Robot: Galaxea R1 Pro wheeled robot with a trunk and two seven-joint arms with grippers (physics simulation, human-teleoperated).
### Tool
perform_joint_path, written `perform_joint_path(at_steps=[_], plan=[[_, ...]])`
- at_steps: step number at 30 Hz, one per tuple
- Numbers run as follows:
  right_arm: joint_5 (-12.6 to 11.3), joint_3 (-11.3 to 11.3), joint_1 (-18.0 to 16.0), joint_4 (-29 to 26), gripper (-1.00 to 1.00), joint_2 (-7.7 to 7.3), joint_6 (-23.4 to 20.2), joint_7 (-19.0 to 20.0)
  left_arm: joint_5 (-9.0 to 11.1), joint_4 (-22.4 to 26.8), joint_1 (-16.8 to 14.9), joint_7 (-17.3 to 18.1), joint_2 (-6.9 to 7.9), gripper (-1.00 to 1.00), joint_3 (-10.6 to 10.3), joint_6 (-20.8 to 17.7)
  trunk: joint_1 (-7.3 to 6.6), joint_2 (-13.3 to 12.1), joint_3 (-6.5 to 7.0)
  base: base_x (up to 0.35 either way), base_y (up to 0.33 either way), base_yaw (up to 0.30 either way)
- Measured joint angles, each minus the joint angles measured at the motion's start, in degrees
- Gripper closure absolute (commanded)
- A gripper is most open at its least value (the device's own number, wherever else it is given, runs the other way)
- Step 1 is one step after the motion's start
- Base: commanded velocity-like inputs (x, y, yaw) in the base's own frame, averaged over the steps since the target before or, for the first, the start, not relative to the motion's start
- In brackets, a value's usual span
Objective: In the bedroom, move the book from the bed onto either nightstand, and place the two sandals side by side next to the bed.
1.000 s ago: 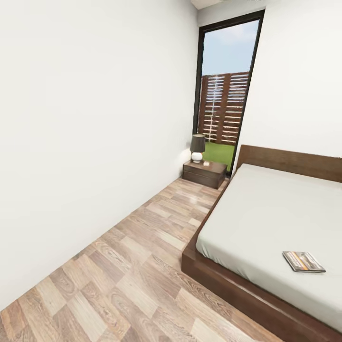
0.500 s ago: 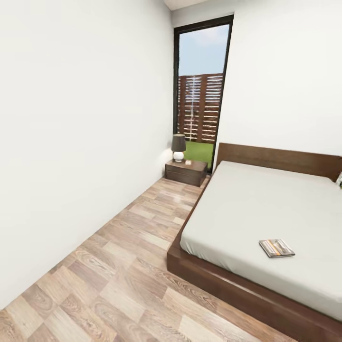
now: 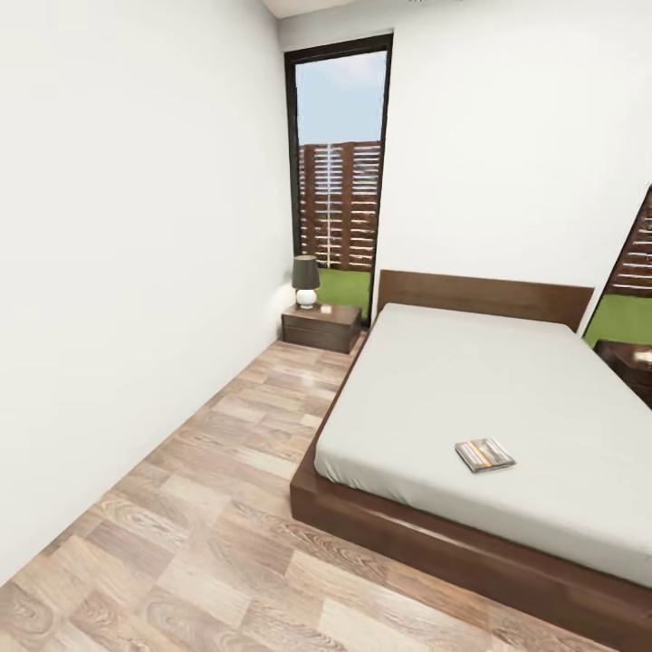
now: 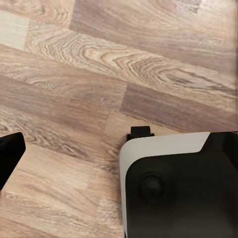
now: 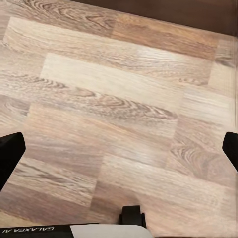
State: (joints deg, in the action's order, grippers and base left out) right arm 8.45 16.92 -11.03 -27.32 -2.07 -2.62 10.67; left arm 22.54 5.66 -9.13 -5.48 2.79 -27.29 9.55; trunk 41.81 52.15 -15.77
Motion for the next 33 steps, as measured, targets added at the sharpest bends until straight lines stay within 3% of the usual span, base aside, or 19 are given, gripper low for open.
perform_joint_path(at_steps=[33], plan=[[0.0,0.0,0.0,0.0,-1.0,-0.02,0.0,0.0,0.16,0.02,0.0,0.34,-0.08,-1.0,0.05,0.17,0.0,0.0,0.0,0.0,0.0,-0.253]])
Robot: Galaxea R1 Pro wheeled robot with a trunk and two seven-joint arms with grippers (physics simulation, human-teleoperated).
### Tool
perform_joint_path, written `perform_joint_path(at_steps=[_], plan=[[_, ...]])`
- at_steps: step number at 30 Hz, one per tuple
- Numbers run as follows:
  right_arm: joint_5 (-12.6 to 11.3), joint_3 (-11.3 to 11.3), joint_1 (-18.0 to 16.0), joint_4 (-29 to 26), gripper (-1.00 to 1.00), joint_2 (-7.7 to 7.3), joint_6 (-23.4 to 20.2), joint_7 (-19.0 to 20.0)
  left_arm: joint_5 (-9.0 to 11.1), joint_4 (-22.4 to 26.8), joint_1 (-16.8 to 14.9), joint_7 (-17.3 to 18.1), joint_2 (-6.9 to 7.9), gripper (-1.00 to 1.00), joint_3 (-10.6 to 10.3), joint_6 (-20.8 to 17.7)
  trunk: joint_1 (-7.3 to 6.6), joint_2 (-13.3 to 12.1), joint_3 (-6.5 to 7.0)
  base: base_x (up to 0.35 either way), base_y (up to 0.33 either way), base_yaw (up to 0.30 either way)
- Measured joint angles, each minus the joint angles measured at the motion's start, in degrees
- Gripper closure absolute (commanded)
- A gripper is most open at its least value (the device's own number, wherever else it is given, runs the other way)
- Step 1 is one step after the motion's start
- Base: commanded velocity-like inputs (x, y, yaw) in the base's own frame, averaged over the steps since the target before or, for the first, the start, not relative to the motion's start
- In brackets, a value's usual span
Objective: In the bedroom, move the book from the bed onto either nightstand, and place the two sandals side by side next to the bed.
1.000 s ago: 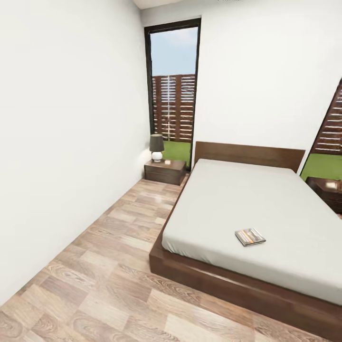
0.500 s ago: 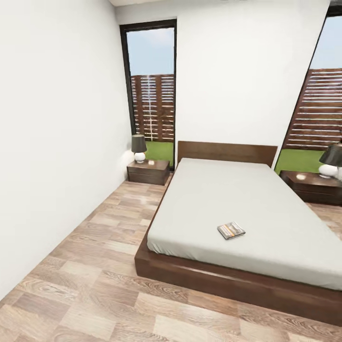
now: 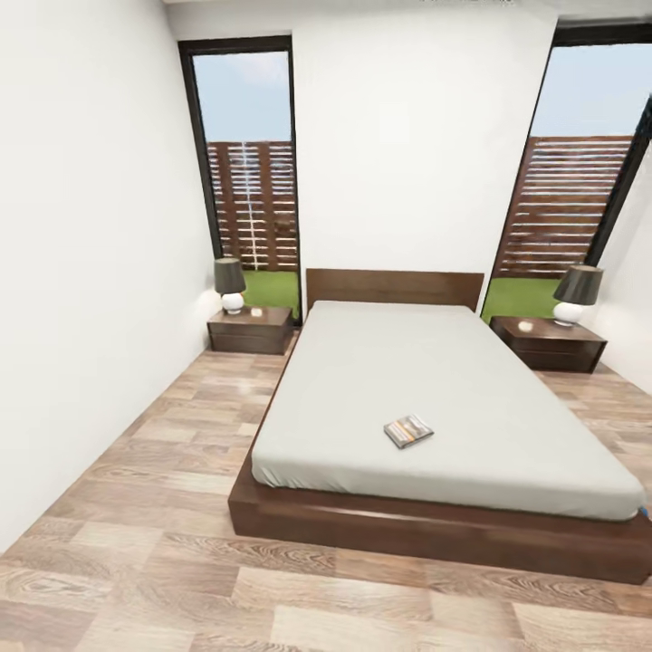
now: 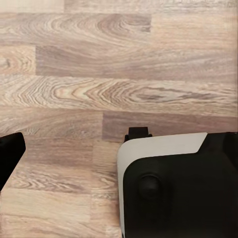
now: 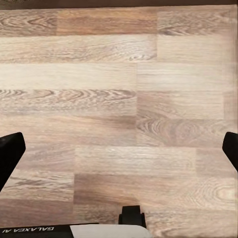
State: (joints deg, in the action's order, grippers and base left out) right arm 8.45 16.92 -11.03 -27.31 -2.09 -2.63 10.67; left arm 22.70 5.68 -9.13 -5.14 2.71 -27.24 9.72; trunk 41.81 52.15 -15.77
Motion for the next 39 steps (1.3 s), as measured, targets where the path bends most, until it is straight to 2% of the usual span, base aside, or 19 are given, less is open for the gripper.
perform_joint_path(at_steps=[39], plan=[[0.0,0.0,0.0,0.0,-1.0,0.03,0.0,0.0,-0.06,0.16,0.0,0.1,0.34,-1.0,0.19,0.27,0.0,0.0,0.0,0.0,0.0,-0.225]])
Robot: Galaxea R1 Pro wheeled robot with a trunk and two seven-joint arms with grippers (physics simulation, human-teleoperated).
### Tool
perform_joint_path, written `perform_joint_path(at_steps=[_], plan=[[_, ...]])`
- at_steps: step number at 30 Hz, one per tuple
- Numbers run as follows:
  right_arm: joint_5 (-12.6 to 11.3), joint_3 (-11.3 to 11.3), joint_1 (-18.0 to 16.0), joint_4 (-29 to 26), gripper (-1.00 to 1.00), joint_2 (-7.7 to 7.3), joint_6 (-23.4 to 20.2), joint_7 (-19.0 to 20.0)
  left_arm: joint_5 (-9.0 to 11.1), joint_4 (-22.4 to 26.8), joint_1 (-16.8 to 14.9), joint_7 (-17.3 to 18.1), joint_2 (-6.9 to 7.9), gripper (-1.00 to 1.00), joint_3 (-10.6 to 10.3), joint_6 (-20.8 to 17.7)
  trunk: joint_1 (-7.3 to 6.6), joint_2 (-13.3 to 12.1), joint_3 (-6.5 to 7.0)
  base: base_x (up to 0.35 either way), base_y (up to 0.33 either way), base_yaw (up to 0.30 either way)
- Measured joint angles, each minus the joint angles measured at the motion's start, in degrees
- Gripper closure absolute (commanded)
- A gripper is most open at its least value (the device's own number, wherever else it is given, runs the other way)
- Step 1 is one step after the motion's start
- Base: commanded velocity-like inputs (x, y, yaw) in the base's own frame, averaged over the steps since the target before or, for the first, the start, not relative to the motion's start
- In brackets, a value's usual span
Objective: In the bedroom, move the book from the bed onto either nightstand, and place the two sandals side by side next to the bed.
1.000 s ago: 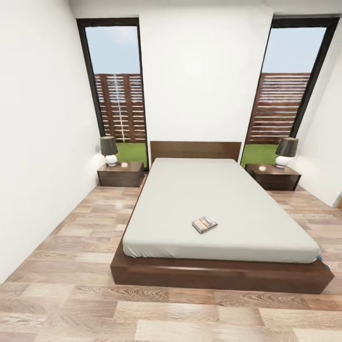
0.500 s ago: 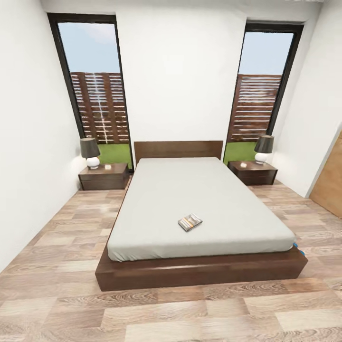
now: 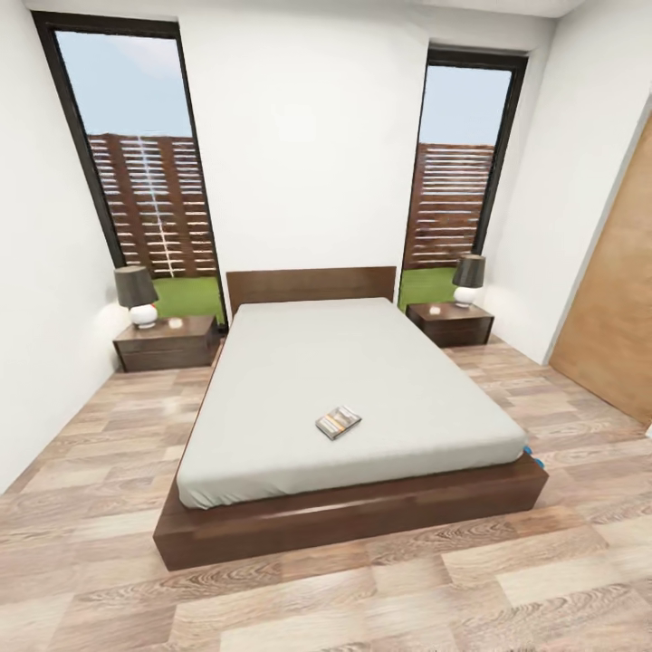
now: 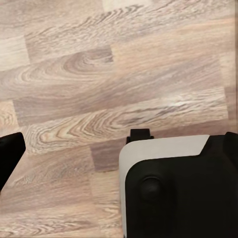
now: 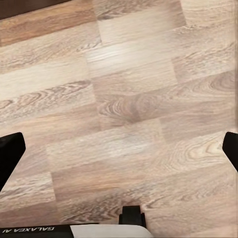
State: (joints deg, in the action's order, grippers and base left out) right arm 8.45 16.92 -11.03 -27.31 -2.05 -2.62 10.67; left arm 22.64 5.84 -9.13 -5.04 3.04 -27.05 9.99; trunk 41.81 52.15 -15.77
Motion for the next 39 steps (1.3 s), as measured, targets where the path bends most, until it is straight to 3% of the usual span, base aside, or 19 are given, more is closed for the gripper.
perform_joint_path(at_steps=[14,39], plan=[[0.0,0.0,-0.01,0.01,-1.0,0.05,0.0,0.0,-0.01,0.02,0.01,-0.01,0.02,-1.0,-0.12,0.06,-0.02,0.01,0.0,0.09,0.0,-0.05],[0.0,0.0,-0.01,0.01,-1.0,0.06,0.0,0.0,-0.07,-0.03,0.01,-0.01,0.02,-1.0,-0.39,0.6,-0.03,0.01,0.0,0.307,-0.001,-0.002]])
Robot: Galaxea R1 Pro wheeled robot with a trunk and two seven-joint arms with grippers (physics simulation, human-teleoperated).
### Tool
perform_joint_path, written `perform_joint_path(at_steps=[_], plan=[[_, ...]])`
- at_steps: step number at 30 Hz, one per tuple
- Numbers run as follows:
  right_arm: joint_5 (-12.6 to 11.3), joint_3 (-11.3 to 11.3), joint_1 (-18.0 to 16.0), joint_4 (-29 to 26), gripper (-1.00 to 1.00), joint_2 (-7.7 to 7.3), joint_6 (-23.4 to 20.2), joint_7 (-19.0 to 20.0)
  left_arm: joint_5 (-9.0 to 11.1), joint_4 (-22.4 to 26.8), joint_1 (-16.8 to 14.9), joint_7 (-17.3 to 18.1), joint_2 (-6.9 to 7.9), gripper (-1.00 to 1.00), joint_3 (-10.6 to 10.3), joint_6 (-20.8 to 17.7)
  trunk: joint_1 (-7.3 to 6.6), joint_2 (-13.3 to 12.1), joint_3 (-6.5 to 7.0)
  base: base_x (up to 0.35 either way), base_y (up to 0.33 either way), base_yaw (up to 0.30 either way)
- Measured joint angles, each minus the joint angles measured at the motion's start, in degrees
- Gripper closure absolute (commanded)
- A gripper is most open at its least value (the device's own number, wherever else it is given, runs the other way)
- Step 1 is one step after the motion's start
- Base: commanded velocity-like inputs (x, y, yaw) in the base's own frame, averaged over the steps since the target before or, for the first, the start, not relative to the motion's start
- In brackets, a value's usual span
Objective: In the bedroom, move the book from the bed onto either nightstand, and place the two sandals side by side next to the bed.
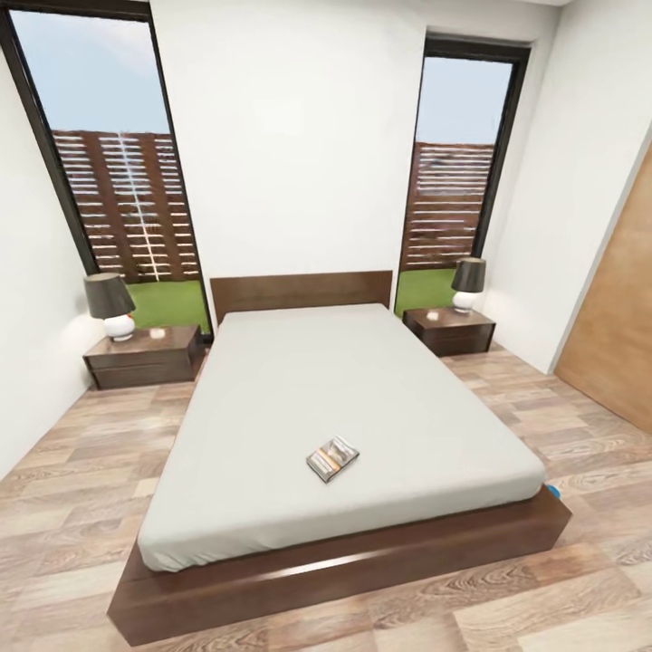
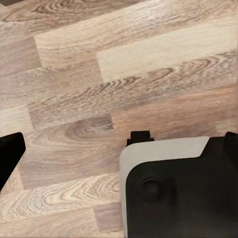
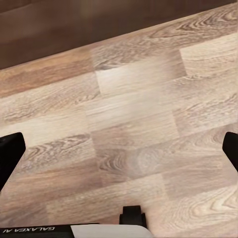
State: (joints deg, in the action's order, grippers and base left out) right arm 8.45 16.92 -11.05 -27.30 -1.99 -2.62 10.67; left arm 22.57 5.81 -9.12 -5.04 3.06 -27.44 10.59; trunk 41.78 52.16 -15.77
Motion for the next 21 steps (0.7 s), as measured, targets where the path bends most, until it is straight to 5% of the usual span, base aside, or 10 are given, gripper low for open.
perform_joint_path(at_steps=[14,21], plan=[[0.0,0.0,0.0,0.0,-1.0,0.0,0.0,0.0,-0.01,0.04,0.0,0.0,-0.07,-1.0,-0.01,0.42,0.03,-0.01,0.0,0.088,-0.006,0.0],[0.0,0.0,0.0,0.0,-1.0,0.0,0.0,0.0,-0.01,0.08,0.0,0.0,-0.08,-1.0,-0.01,0.45,-1.5,-2.8,1.25,0.008,-0.001,0.0]])
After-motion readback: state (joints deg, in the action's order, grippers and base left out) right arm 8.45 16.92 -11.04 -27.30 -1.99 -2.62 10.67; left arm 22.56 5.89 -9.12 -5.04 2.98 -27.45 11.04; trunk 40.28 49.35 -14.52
